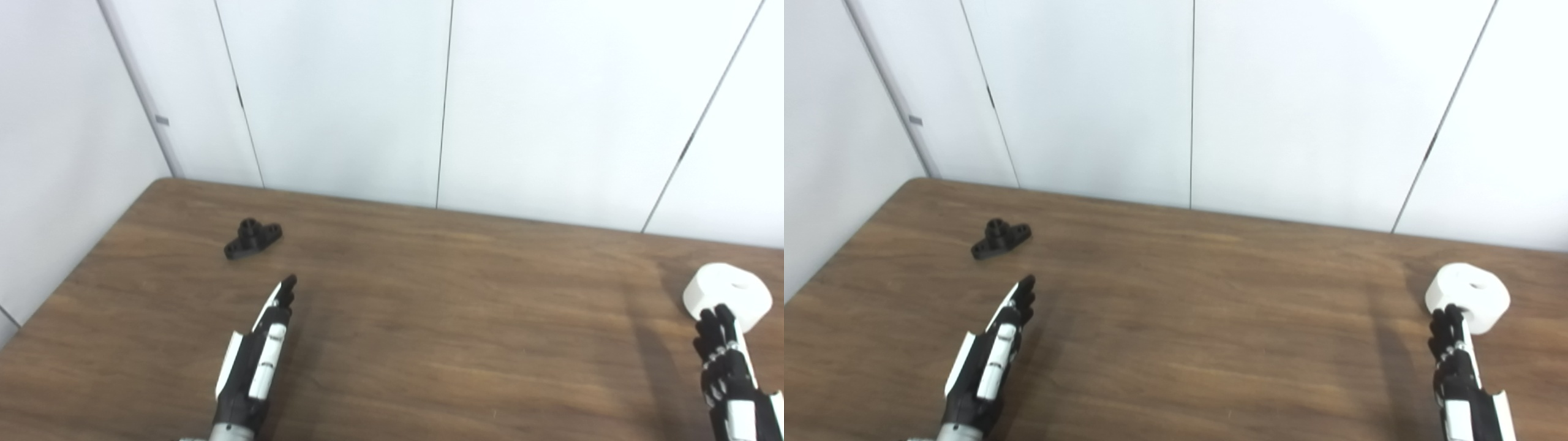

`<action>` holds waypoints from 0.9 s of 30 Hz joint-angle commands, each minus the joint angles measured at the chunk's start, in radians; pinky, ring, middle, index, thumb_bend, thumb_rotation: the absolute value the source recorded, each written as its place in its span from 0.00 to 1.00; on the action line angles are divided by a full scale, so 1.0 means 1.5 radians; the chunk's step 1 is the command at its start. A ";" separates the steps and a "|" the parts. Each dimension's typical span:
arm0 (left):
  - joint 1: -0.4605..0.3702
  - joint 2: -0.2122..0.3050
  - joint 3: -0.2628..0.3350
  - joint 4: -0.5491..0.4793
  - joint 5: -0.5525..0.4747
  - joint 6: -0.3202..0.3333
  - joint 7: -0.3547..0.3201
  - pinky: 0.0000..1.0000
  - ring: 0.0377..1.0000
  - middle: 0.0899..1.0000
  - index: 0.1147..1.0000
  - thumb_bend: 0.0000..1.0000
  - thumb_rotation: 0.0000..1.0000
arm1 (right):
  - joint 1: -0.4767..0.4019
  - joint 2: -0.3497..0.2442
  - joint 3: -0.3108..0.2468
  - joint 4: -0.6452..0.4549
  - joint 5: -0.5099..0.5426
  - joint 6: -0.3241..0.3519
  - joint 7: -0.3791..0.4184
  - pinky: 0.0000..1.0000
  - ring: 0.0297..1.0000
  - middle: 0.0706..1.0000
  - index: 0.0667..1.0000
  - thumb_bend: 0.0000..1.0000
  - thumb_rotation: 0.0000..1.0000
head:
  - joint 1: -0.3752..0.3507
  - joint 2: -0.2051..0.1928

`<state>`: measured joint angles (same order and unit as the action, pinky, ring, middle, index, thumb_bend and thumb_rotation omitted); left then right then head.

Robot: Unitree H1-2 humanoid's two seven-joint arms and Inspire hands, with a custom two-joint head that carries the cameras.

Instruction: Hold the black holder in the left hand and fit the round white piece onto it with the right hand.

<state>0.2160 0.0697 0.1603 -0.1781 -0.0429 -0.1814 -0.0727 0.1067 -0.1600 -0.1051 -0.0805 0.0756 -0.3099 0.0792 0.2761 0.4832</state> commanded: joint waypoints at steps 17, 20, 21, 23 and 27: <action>0.036 0.016 0.005 -0.055 0.100 0.028 0.036 1.00 1.00 1.00 0.98 0.52 0.41 | 0.046 0.011 0.002 0.086 0.025 0.009 0.004 1.00 0.99 0.98 1.00 0.57 1.00 | -0.008 -0.003; 0.027 0.023 0.022 -0.078 0.112 0.048 0.041 0.99 1.00 1.00 0.98 0.57 0.35 | 0.044 0.008 0.002 0.089 0.027 0.008 0.005 1.00 1.00 0.98 1.00 0.56 1.00 | -0.003 -0.002; 0.023 0.026 0.027 -0.084 0.117 0.053 0.042 0.98 1.00 1.00 0.98 0.59 0.35 | 0.044 0.008 0.002 0.089 0.027 0.011 0.004 1.00 1.00 0.98 1.00 0.55 1.00 | 0.000 -0.001; 0.012 0.035 0.041 -0.093 0.125 0.061 0.044 0.98 1.00 1.00 0.97 0.64 0.31 | 0.044 0.006 0.000 0.087 0.027 0.016 0.003 1.00 1.00 0.98 1.00 0.57 1.00 | 0.002 0.001; -0.011 0.051 0.062 -0.104 0.137 0.076 0.047 0.97 1.00 1.00 0.96 0.70 0.27 | 0.045 0.003 -0.002 0.089 0.033 0.015 0.005 1.00 1.00 0.98 1.00 0.57 1.00 | 0.005 0.000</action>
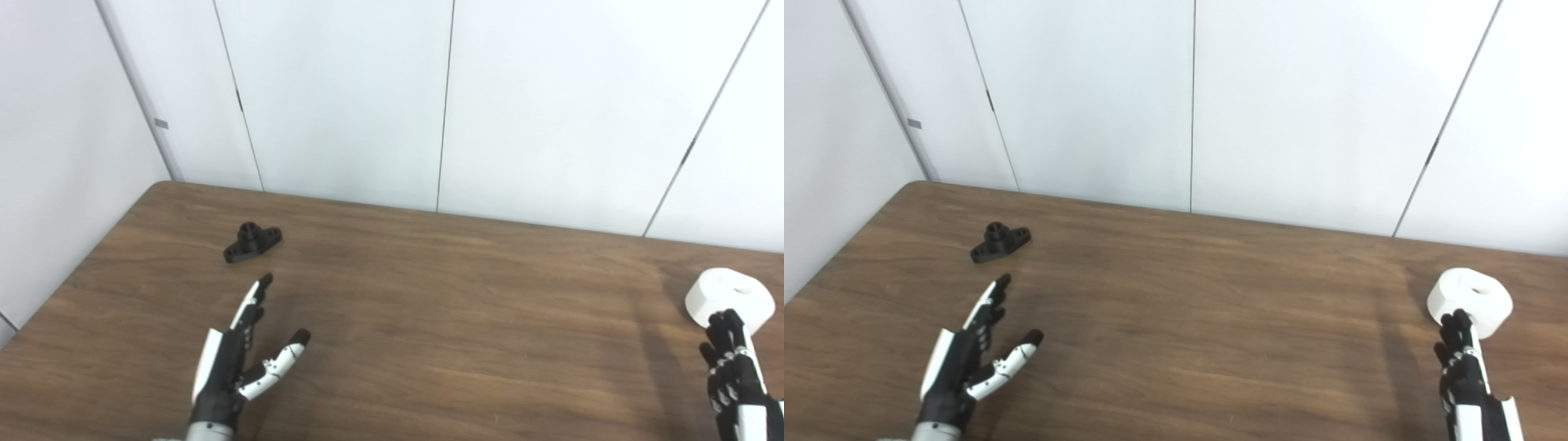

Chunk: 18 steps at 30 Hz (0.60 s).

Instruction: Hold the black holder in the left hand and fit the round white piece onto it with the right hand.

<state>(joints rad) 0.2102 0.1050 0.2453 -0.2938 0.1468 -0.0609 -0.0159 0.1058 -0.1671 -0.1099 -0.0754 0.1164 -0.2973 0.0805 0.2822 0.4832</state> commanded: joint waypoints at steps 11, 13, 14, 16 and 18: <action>-0.077 0.103 0.039 -0.026 0.028 0.058 0.024 0.93 1.00 1.00 0.95 0.74 0.32 | 0.046 0.007 0.003 0.081 -0.011 0.010 0.001 1.00 1.00 0.99 1.00 0.59 1.00 | 0.000 0.003; -0.090 0.116 0.042 -0.018 0.022 0.067 0.021 0.93 1.00 1.00 0.95 0.74 0.32 | 0.044 0.010 0.002 0.086 -0.009 0.003 0.001 1.00 1.00 0.99 1.00 0.58 1.00 | 0.000 0.001; -0.096 0.123 0.043 -0.012 0.028 0.070 0.023 0.94 1.00 1.00 0.95 0.74 0.32 | 0.043 0.011 0.002 0.087 -0.009 0.002 0.000 1.00 1.00 0.99 1.00 0.58 1.00 | 0.000 0.001; -0.107 0.135 0.042 -0.003 0.042 0.077 0.028 0.95 1.00 1.00 0.95 0.74 0.33 | 0.043 0.012 0.002 0.087 -0.009 0.002 -0.001 1.00 0.99 0.98 1.00 0.58 1.00 | 0.000 0.001; -0.122 0.147 0.044 0.010 0.045 0.079 0.029 0.97 1.00 1.00 0.95 0.73 0.32 | 0.042 0.012 0.002 0.088 -0.011 0.000 -0.001 1.00 0.97 0.98 1.00 0.59 1.00 | 0.000 0.000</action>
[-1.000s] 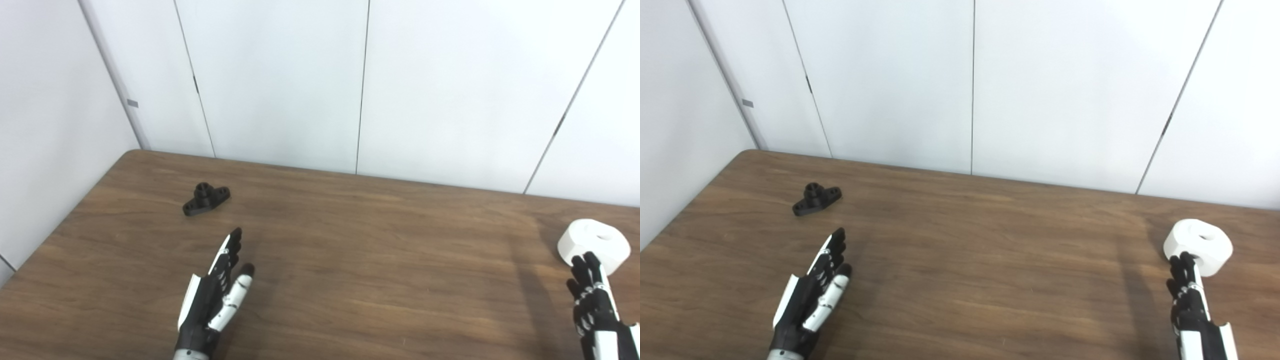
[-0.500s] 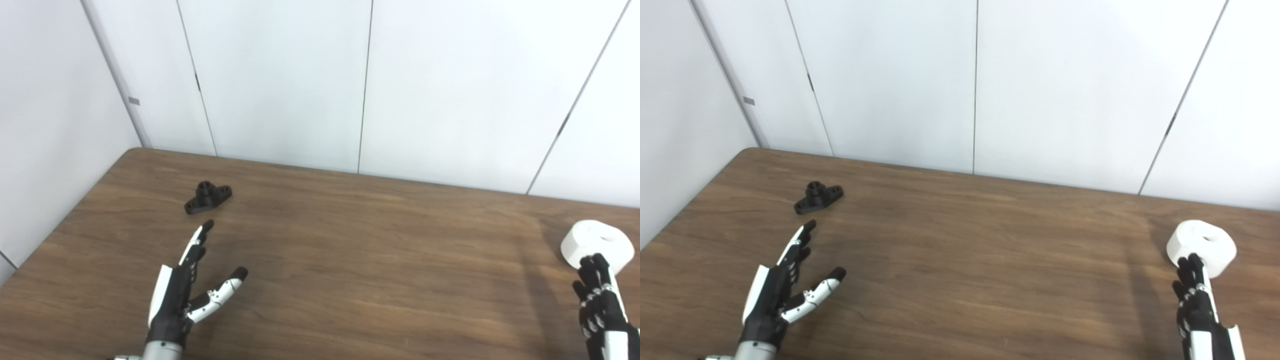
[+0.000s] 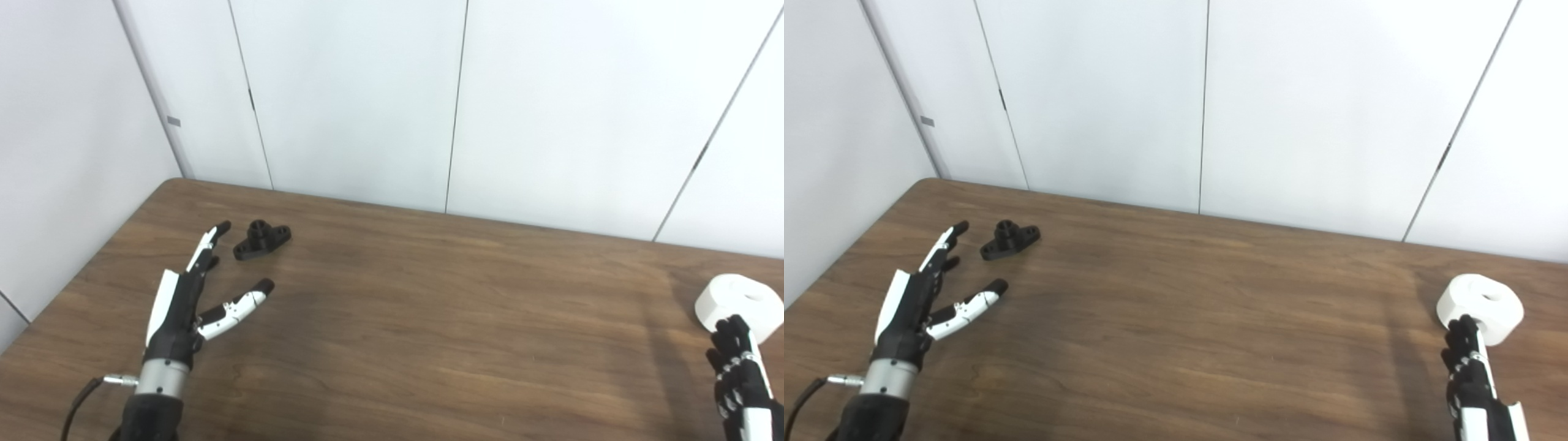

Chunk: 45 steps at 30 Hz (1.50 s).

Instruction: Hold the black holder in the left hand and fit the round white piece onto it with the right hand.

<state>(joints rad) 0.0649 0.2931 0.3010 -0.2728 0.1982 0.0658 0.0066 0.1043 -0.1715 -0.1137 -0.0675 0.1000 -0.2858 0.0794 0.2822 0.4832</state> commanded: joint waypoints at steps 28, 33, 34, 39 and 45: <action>-0.181 0.147 -0.056 0.201 0.140 0.043 0.029 1.00 1.00 0.96 0.86 0.82 0.36 | 0.050 0.015 0.006 0.068 0.024 0.013 0.008 1.00 0.98 0.98 1.00 0.63 0.98 | 0.009 0.010; -0.205 0.158 -0.076 0.256 0.169 0.041 0.051 1.00 1.00 0.95 0.85 0.85 0.38 | 0.049 0.017 0.005 0.069 0.025 0.016 0.007 1.00 0.97 0.97 1.00 0.63 0.98 | 0.008 0.009; -0.210 0.161 -0.081 0.269 0.173 0.041 0.054 1.00 1.00 0.95 0.85 0.86 0.39 | 0.049 0.017 0.006 0.070 0.025 0.014 0.008 1.00 0.98 0.97 1.00 0.63 0.98 | 0.008 0.009; -0.235 0.169 -0.092 0.322 0.175 0.036 0.064 1.00 1.00 0.95 0.84 0.88 0.39 | 0.047 0.020 0.005 0.072 0.027 0.010 0.008 1.00 0.97 0.97 1.00 0.63 0.97 | 0.008 0.008; -0.262 0.177 -0.101 0.370 0.177 0.033 0.073 1.00 1.00 0.94 0.85 0.89 0.37 | 0.049 0.021 0.007 0.069 0.027 0.012 0.007 1.00 0.98 0.97 1.00 0.66 0.97 | 0.006 0.008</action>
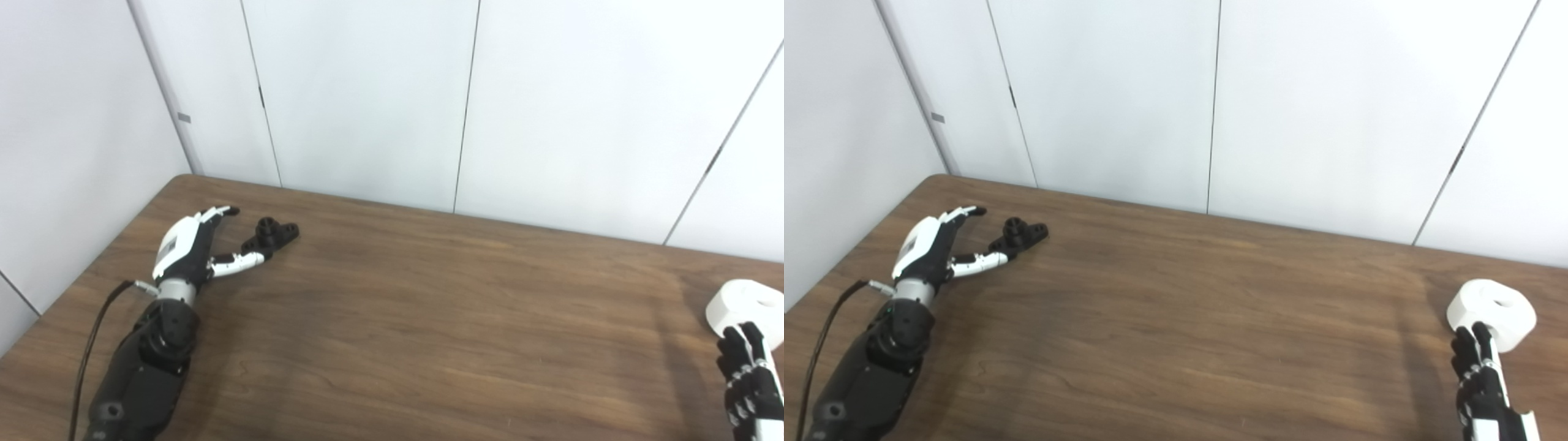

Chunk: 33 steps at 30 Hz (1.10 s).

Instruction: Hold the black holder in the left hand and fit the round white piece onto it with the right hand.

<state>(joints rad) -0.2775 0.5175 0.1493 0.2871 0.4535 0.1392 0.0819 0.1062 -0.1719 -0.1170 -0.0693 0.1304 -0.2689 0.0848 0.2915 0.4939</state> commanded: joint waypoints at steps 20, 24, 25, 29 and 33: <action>-0.100 0.031 -0.048 0.116 -0.001 -0.014 0.038 0.97 0.99 0.93 0.82 0.87 0.30 | 0.055 0.028 0.009 0.060 0.015 -0.003 0.003 1.00 0.96 0.96 1.00 0.63 0.94 | -0.011 0.008; -0.113 0.034 -0.060 0.138 -0.002 -0.019 0.036 0.96 0.99 0.93 0.82 0.87 0.30 | 0.057 0.029 0.009 0.056 0.010 0.001 0.000 1.00 0.97 0.96 1.00 0.64 0.95 | -0.012 0.009; -0.116 0.035 -0.063 0.142 0.000 -0.017 0.035 0.96 0.99 0.93 0.81 0.87 0.30 | 0.057 0.029 0.009 0.055 0.009 0.002 0.000 1.00 0.98 0.96 1.00 0.65 0.95 | -0.012 0.009; -0.122 0.037 -0.073 0.141 0.002 -0.005 0.030 0.96 0.99 0.93 0.80 0.87 0.31 | 0.058 0.029 0.009 0.052 0.007 0.004 0.000 1.00 0.99 0.96 1.00 0.67 0.95 | -0.014 0.011; -0.125 0.038 -0.078 0.134 0.002 0.006 0.022 0.95 0.99 0.92 0.75 0.86 0.30 | 0.060 0.031 0.009 0.049 0.000 0.005 -0.004 1.00 0.97 0.97 1.00 0.69 0.95 | -0.014 0.011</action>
<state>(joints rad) -0.4170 0.5341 0.0309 0.5142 0.4526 0.1459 0.1069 0.1142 -0.1693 -0.1221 -0.0791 0.1302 -0.2653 0.0818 0.2685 0.5093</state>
